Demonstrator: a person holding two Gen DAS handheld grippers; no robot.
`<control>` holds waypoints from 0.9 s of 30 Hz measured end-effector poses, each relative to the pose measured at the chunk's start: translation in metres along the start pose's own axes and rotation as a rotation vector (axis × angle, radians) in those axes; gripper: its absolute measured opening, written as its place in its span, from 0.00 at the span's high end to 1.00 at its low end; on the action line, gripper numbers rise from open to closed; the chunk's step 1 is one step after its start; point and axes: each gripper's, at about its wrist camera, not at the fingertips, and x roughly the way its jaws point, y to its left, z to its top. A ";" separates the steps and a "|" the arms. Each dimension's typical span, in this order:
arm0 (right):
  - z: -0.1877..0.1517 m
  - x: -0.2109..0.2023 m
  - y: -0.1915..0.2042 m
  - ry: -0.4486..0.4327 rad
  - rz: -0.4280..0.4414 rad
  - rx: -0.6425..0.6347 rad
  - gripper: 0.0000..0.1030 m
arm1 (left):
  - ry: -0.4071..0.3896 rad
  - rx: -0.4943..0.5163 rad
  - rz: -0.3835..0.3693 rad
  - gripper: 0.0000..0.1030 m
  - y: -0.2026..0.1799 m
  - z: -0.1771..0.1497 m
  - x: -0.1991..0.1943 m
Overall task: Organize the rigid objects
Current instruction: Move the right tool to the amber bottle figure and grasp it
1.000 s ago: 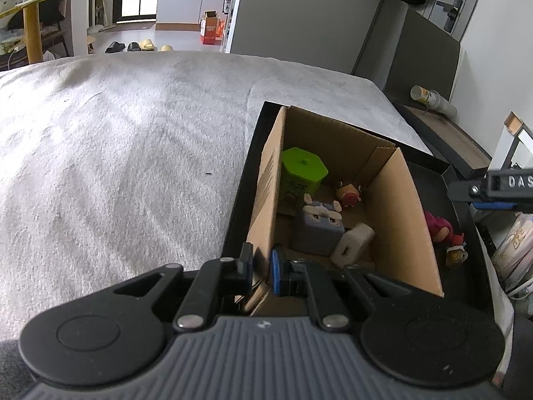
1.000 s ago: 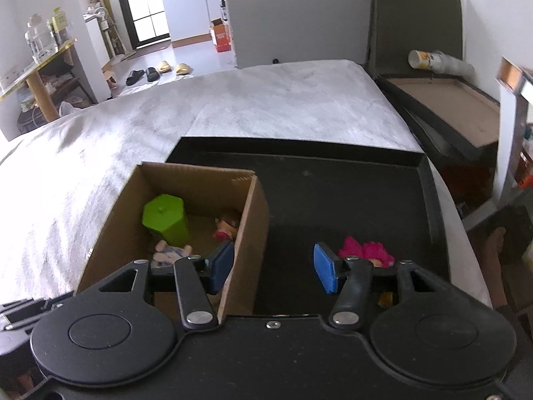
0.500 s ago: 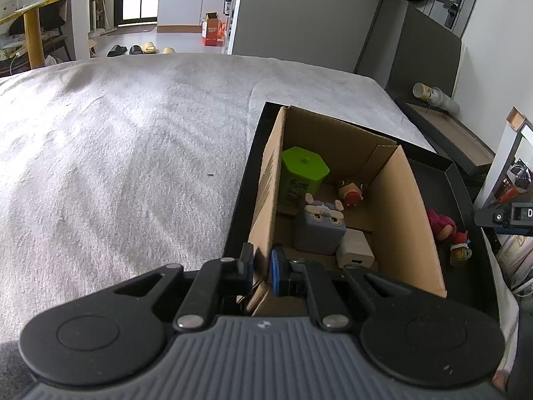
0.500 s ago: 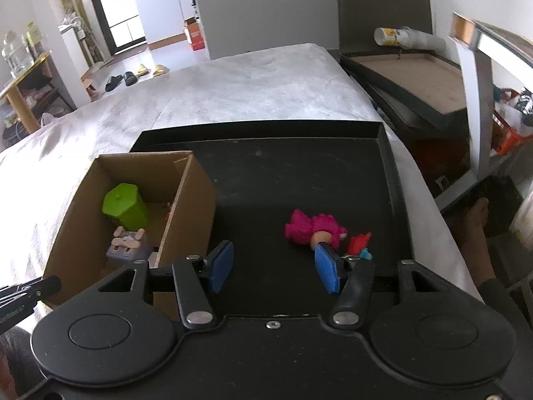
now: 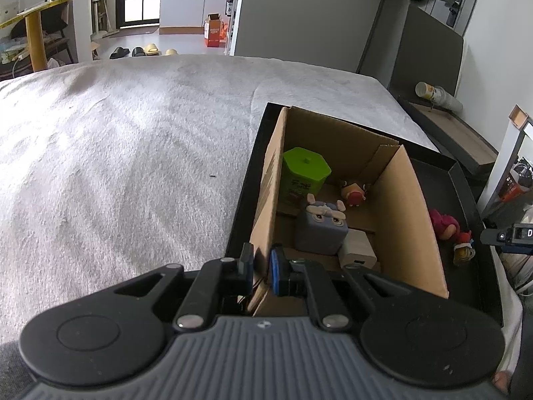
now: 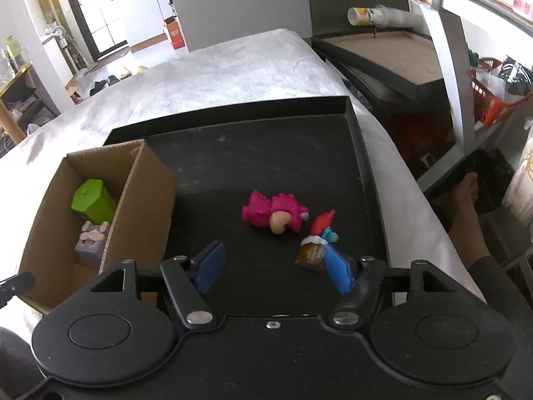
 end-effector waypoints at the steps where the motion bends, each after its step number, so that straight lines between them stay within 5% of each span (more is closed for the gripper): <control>1: -0.001 0.002 -0.002 0.005 -0.002 0.004 0.34 | 0.000 -0.001 0.001 0.91 0.000 0.000 0.000; 27: -0.006 0.056 -0.026 0.090 -0.033 0.015 0.44 | -0.006 -0.021 0.004 0.91 0.003 0.001 0.001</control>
